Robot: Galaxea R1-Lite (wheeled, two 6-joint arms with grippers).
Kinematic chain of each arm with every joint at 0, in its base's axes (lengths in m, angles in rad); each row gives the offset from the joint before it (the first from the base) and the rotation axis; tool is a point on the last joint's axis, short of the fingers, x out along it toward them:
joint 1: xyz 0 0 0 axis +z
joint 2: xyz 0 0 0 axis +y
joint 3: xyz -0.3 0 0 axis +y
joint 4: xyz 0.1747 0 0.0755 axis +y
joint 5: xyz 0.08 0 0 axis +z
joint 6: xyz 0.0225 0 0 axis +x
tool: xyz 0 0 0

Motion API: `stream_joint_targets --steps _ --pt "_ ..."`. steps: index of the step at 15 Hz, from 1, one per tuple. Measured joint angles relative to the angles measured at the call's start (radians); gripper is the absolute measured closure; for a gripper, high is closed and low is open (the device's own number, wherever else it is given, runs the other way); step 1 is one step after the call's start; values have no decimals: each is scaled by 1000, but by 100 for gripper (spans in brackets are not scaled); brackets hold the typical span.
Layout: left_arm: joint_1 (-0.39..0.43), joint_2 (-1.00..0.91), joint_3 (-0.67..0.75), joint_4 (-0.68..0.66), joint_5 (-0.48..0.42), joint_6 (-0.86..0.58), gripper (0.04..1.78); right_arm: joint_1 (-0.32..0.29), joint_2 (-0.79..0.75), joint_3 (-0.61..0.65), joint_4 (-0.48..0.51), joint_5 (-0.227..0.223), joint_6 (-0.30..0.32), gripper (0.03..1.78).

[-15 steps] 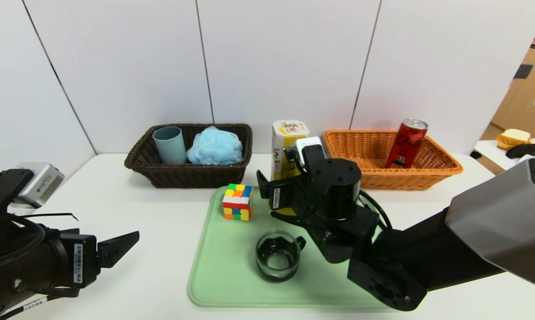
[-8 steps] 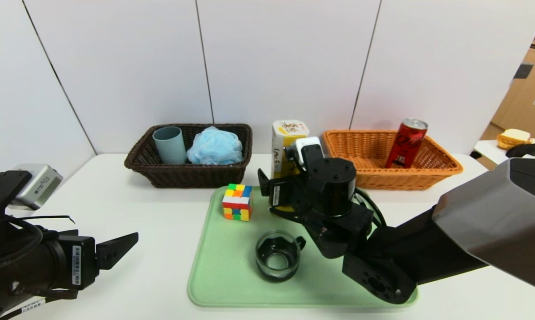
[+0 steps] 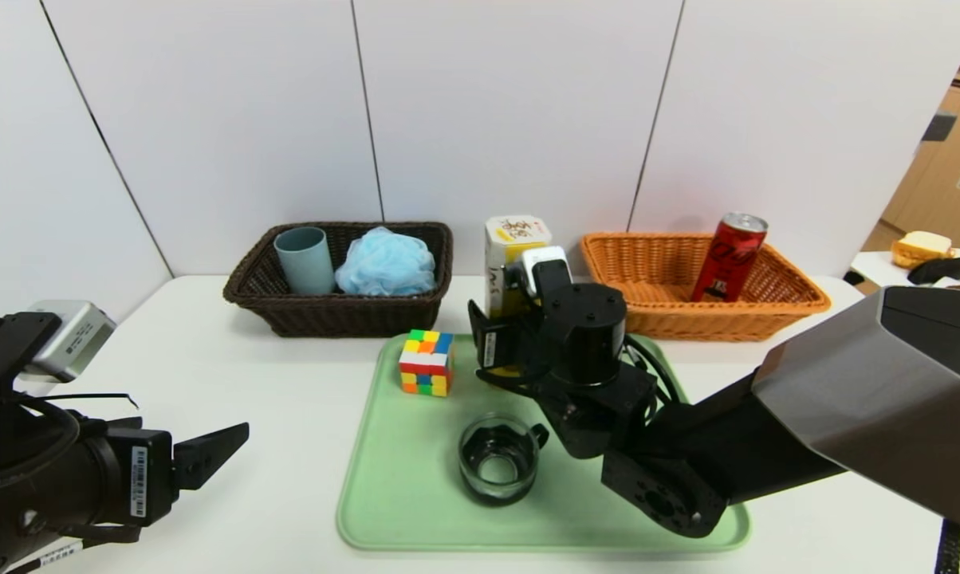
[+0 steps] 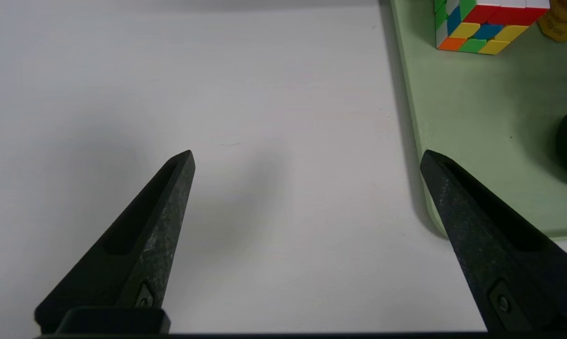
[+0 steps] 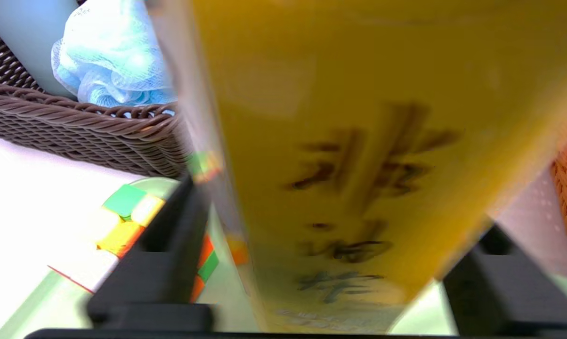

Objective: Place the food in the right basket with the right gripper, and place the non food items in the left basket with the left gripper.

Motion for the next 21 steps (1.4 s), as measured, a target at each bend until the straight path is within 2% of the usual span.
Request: stream_joint_targets --steps 2,4,12,17,19,21 --pt "0 0 4 0 0 0 13 0 1 0 -12 0 -1 82" --pt "0 -1 14 0 0 0 13 -2 1 1 -14 0 -2 92" --pt "1 -26 37 2 -1 0 13 3 -72 -14 -20 9 -26 93" --pt "1 -30 40 3 1 0 13 -6 -198 -48 61 23 -34 93" --pt "1 -30 41 3 1 0 13 -36 -251 -55 92 50 -41 93" --pt "1 -31 39 3 3 0 13 -102 -306 -66 107 91 -65 93"
